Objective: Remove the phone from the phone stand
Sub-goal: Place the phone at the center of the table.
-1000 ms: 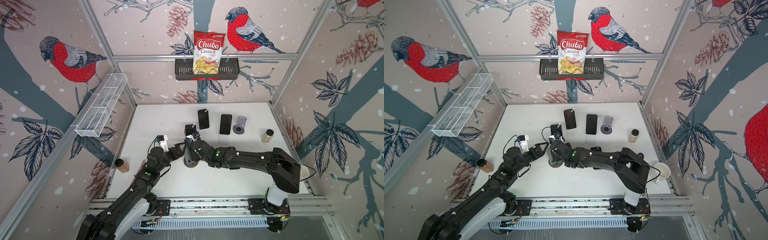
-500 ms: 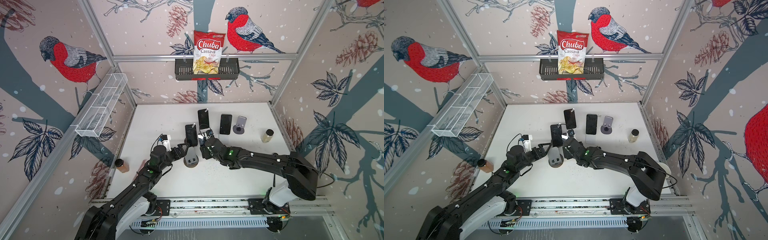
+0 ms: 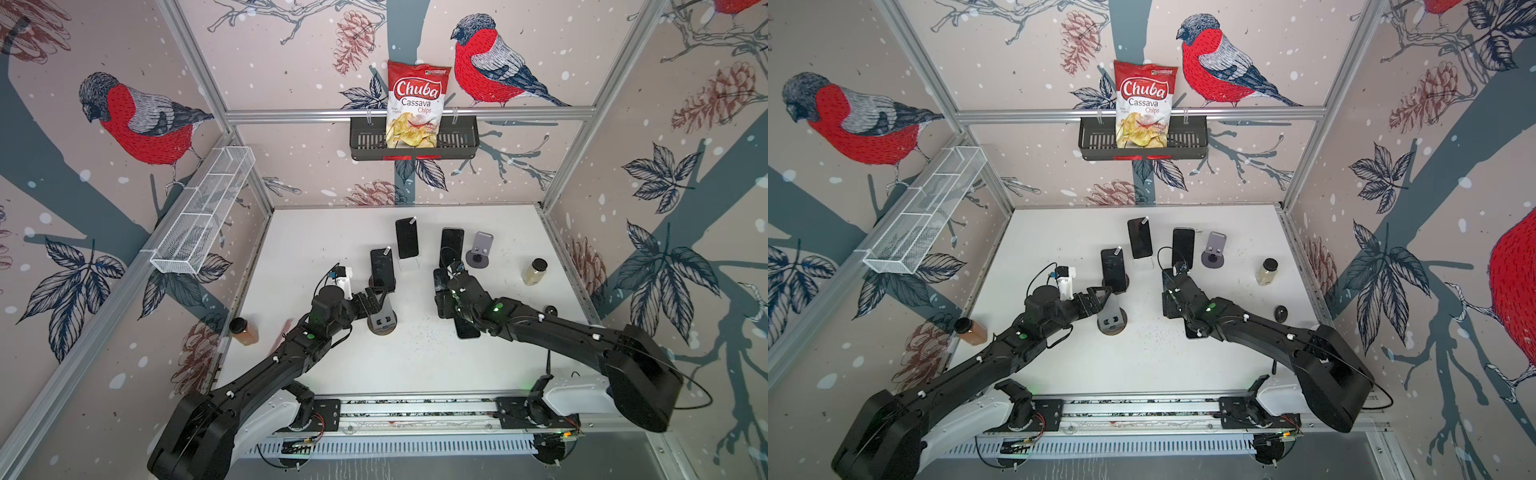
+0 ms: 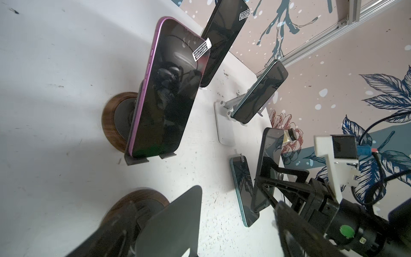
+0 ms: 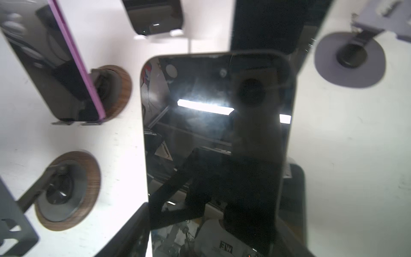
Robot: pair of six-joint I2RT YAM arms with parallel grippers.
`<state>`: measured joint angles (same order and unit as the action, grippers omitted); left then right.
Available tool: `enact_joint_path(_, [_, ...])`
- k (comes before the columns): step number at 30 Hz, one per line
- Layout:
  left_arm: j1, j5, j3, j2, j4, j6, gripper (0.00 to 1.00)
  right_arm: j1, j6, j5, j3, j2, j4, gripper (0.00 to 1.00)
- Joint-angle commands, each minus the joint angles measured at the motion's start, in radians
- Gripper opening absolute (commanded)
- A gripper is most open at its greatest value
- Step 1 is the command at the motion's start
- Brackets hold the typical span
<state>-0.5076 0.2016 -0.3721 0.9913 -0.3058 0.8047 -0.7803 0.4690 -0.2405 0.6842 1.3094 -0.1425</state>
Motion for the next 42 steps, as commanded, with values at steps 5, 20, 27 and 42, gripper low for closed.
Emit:
enact_joint_path(5, [-0.001, -0.016, -0.008, 0.011, -0.033, -0.025, 0.97, 0.116, -0.029, 0.039, -0.058, -0.094, -0.024, 0.63])
enact_joint_path(20, [-0.002, -0.008, -0.016, 0.048, -0.05, -0.026, 0.97, 0.089, -0.024, 0.1, -0.045, -0.063, -0.029, 0.63])
enact_joint_path(27, [-0.002, -0.018, -0.011, 0.038, -0.035, -0.028, 0.96, 0.006, 0.024, 0.132, -0.019, 0.034, -0.001, 0.63])
enact_joint_path(42, [0.0, -0.027, -0.01, 0.035, -0.023, -0.039, 0.96, -0.061, 0.09, 0.206, 0.035, 0.208, 0.02, 0.63])
